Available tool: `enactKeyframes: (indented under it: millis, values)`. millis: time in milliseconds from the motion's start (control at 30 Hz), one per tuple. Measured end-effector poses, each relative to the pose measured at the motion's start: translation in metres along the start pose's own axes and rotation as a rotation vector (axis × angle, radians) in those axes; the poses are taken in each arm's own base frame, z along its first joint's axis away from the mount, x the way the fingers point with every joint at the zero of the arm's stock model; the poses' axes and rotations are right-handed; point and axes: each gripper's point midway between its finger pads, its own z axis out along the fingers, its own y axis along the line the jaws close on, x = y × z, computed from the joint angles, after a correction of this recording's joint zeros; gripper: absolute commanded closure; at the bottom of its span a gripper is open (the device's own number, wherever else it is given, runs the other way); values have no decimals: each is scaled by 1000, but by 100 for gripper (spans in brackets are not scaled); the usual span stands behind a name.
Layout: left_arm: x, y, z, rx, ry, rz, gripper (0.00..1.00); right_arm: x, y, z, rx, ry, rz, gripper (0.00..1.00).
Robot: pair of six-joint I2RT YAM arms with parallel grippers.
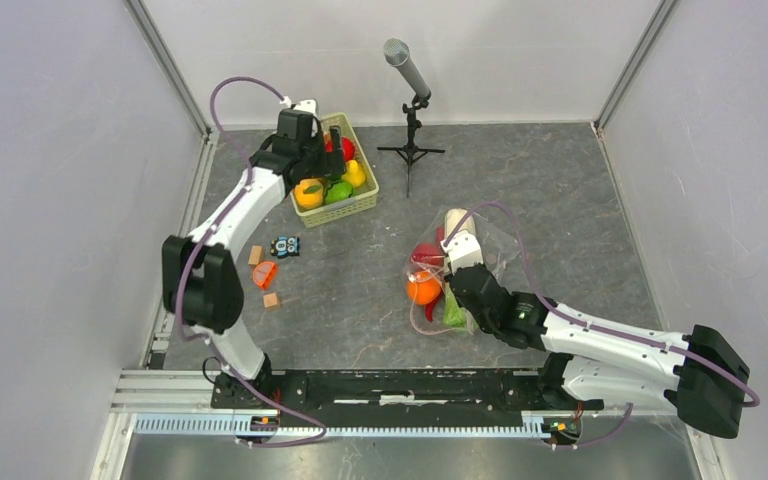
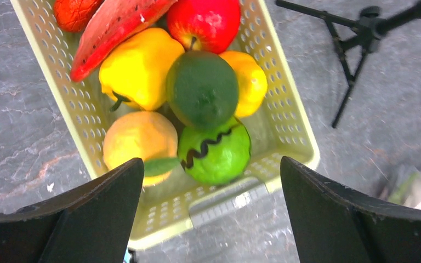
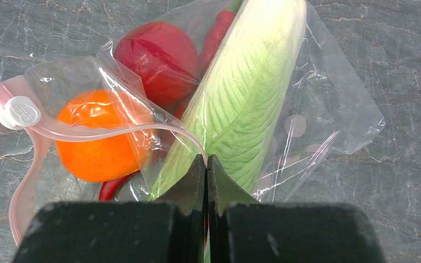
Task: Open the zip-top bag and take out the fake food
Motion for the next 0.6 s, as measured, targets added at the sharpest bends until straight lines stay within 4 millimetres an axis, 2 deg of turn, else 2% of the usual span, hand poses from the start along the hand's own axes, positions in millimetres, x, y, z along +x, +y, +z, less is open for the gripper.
enactKeyframes:
  millis: [100,200,333,367,433,600]
  values:
    - [5,-9,-32,53,-27,-16,1,0,0,0,0,-1,-6,100]
    - [23,-25,-65,121,-40,-21,2,-1,0,0,-2,-2,-13,100]
    - [59,-57,-106,233,-35,-12,4,-2,3,0,-25,-4,-20,100]
    - [66,-58,-114,244,-40,-18,4,-2,4,1,-30,-4,-21,100]
    - [87,-78,-133,308,-34,10,7,-4,8,1,-47,-2,-29,100]
    - [126,-101,-171,412,-19,5,16,-22,23,2,-114,-26,-34,100]
